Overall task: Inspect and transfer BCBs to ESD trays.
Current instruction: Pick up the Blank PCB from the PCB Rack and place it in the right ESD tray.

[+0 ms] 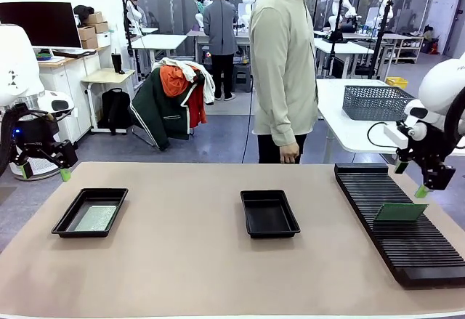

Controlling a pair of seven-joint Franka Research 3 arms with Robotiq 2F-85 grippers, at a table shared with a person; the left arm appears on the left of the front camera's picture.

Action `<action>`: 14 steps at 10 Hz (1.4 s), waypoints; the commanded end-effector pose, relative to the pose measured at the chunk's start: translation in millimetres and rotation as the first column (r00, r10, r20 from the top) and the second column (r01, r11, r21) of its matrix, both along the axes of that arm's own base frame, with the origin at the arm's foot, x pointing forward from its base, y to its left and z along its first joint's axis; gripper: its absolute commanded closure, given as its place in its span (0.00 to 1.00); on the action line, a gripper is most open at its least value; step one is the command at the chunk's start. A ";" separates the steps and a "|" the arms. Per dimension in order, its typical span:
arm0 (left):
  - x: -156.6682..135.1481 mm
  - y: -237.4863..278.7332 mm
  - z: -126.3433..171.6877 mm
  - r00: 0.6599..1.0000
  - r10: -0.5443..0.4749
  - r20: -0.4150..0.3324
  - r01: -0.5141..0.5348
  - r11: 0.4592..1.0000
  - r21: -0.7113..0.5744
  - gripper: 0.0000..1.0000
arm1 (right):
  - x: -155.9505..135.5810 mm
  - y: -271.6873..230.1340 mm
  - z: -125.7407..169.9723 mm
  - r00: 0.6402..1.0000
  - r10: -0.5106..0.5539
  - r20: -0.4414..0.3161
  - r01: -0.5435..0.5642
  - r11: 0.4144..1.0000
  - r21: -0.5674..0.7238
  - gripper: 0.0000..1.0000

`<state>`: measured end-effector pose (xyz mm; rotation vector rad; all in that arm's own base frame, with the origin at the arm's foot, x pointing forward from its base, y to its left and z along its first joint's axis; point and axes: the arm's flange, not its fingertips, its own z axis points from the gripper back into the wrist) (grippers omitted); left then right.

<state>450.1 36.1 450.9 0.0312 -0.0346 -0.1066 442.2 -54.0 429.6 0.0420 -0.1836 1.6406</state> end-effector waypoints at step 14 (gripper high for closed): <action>-0.3 1.2 -2.2 1.000 -0.006 0.007 0.006 1.000 -0.006 0.00 | 0.7 -6.4 -80.8 0.991 -0.103 0.088 0.109 0.992 -0.070 0.00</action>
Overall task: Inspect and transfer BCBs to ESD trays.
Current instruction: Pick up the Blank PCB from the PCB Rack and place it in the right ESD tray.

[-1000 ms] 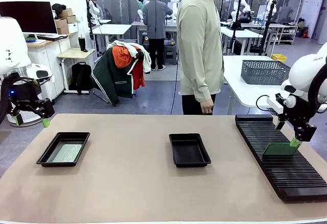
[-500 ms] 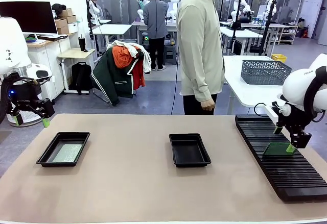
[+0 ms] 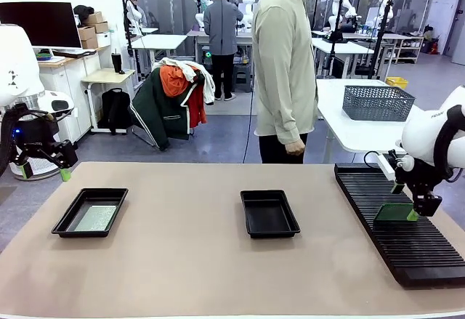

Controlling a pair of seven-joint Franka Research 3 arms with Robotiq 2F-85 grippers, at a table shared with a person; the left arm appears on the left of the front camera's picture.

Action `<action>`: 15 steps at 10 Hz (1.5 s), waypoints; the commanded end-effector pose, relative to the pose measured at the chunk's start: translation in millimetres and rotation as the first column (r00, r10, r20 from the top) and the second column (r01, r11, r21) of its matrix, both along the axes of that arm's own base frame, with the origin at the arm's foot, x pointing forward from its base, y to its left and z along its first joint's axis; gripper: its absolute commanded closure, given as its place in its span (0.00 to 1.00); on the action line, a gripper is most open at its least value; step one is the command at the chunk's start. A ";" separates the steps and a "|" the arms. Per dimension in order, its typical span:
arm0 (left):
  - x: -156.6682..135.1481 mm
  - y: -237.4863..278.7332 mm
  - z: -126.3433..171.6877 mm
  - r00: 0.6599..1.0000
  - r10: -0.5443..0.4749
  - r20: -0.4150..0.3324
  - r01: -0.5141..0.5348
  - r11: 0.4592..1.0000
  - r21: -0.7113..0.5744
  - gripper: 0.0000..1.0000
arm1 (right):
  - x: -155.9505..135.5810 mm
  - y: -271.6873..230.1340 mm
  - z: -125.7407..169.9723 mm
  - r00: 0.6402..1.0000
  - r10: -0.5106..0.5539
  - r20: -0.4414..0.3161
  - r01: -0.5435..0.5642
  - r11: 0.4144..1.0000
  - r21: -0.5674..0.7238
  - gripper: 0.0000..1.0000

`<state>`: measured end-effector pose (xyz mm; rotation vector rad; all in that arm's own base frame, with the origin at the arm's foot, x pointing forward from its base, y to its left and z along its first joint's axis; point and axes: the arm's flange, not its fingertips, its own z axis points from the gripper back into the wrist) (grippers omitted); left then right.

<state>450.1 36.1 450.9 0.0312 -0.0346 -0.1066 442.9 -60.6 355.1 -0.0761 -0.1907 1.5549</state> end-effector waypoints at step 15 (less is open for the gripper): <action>-0.3 1.2 -2.2 1.000 -0.006 0.007 0.006 1.000 -0.006 0.00 | 1.6 -12.2 -5.3 0.999 0.033 -0.017 -0.032 0.999 0.029 0.34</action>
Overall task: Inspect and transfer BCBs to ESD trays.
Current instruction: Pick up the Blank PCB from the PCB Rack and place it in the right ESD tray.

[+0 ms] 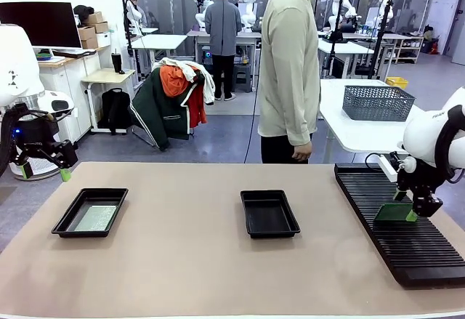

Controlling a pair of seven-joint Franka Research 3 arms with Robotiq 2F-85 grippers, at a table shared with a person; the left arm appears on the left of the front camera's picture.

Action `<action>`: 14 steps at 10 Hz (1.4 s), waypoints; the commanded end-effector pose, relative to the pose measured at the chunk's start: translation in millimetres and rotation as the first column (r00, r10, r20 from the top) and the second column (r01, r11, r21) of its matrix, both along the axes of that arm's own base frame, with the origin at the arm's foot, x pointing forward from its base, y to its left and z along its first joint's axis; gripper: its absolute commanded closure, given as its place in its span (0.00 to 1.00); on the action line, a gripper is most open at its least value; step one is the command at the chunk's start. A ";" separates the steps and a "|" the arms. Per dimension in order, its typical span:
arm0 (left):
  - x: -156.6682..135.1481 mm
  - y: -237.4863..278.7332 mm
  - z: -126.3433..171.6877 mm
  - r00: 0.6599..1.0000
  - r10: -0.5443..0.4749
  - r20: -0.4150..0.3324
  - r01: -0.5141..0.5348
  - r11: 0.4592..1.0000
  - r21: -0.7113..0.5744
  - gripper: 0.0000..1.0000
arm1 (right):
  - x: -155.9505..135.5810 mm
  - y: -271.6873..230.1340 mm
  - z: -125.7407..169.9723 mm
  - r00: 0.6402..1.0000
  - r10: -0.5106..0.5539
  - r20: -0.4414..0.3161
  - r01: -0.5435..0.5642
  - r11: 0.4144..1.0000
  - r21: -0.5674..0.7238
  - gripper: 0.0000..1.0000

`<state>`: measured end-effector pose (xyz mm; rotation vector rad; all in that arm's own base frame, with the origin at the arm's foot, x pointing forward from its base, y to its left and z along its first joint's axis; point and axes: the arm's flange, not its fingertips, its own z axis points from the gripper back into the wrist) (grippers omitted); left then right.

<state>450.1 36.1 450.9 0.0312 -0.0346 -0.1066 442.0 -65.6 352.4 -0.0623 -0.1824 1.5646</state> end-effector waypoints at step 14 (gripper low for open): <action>-0.3 1.2 -2.2 1.000 -0.006 0.007 0.006 1.000 -0.006 0.00 | 1.6 -5.1 2.7 0.999 0.039 -0.011 -0.039 0.999 0.025 1.00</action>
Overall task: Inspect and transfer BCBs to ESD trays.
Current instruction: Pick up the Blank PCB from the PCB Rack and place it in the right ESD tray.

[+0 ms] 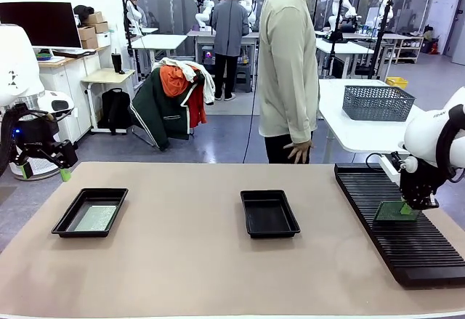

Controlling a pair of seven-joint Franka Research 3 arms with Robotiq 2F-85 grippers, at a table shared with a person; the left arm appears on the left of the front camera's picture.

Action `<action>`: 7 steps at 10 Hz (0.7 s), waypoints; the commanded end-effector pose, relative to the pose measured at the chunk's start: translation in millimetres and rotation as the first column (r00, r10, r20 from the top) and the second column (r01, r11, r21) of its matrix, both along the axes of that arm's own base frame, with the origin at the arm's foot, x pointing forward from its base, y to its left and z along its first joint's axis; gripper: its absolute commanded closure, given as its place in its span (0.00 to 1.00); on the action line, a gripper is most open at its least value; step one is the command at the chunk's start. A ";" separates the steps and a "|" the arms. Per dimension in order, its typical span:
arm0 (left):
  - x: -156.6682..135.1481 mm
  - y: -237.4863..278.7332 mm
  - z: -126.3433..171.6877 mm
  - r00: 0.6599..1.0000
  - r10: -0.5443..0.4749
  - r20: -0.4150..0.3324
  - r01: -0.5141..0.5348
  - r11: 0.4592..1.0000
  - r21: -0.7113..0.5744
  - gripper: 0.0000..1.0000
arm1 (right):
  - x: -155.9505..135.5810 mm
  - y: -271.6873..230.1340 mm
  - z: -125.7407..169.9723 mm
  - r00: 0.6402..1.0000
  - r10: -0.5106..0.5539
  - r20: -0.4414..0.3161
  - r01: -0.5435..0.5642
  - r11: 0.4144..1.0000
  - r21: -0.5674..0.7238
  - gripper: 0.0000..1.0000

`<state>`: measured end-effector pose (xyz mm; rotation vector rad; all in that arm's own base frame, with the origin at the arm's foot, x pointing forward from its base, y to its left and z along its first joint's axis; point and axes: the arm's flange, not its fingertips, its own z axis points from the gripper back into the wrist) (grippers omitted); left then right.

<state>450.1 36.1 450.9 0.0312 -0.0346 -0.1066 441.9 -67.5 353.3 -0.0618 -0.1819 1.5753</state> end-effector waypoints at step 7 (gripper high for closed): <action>-0.3 1.2 -2.2 1.000 -0.006 0.007 0.006 1.000 -0.006 0.00 | 3.3 -2.6 14.7 1.000 0.022 -0.008 -0.022 1.000 0.016 1.00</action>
